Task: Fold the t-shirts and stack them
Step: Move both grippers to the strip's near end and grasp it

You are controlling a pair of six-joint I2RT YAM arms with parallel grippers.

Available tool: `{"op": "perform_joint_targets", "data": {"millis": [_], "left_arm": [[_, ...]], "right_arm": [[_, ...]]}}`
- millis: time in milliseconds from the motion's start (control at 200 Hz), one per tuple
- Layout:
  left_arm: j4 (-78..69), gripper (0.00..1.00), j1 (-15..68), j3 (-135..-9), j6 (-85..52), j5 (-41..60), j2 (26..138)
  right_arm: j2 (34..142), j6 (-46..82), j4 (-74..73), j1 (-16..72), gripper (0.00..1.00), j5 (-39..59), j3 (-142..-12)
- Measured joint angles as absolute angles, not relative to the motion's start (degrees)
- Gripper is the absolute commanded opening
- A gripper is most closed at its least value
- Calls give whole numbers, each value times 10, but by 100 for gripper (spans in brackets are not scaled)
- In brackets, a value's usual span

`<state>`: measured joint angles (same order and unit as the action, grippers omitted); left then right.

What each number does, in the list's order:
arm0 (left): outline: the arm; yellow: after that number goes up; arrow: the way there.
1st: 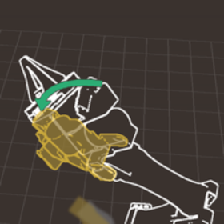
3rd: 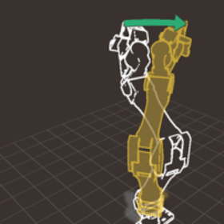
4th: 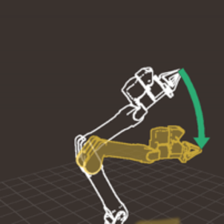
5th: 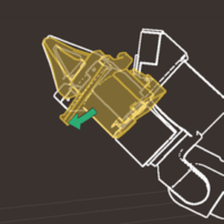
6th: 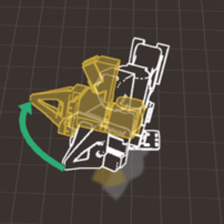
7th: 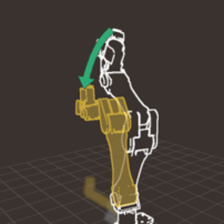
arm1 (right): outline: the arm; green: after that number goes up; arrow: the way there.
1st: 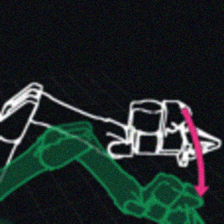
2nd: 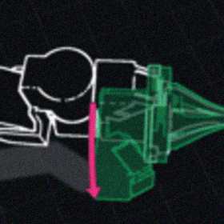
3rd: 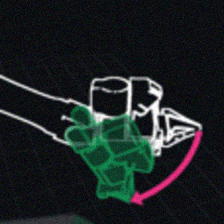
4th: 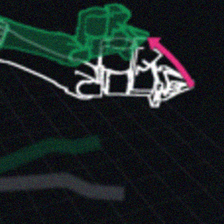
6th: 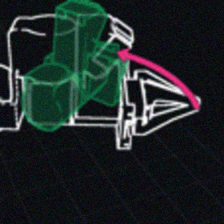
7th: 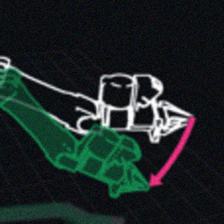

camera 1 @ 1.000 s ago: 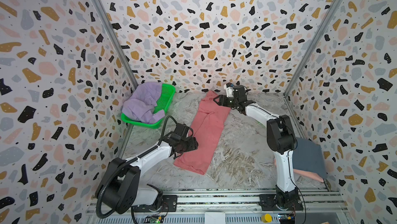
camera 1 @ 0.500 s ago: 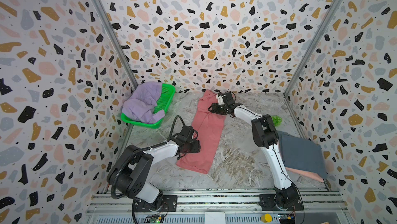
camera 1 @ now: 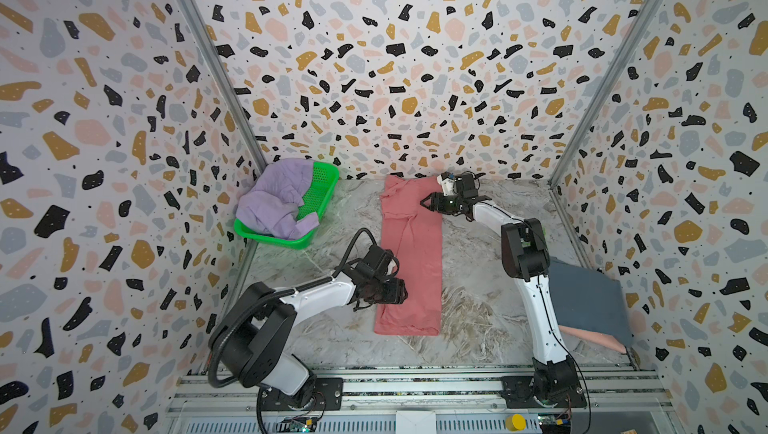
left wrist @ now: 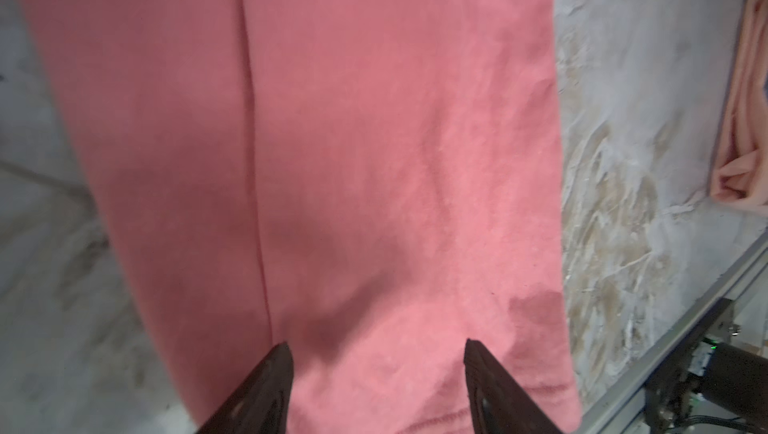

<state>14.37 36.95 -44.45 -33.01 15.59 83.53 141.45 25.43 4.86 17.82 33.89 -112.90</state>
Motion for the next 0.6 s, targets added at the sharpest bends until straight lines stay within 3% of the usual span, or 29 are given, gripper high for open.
{"op": "perform_joint_targets", "data": {"millis": [240,345,415,601], "left_arm": [[174,65,331,-422,-361,161,708],[198,64,326,-382,-370,173,688],[222,66,327,-357,-372,180,674],[220,66,327,-290,-400,223,619]], "right_arm": [[1051,280,61,217,66,305,-790],[901,298,63,245,72,325,-648],[839,306,78,262,76,337,-573],[739,340,119,310,75,353,-398]]}}
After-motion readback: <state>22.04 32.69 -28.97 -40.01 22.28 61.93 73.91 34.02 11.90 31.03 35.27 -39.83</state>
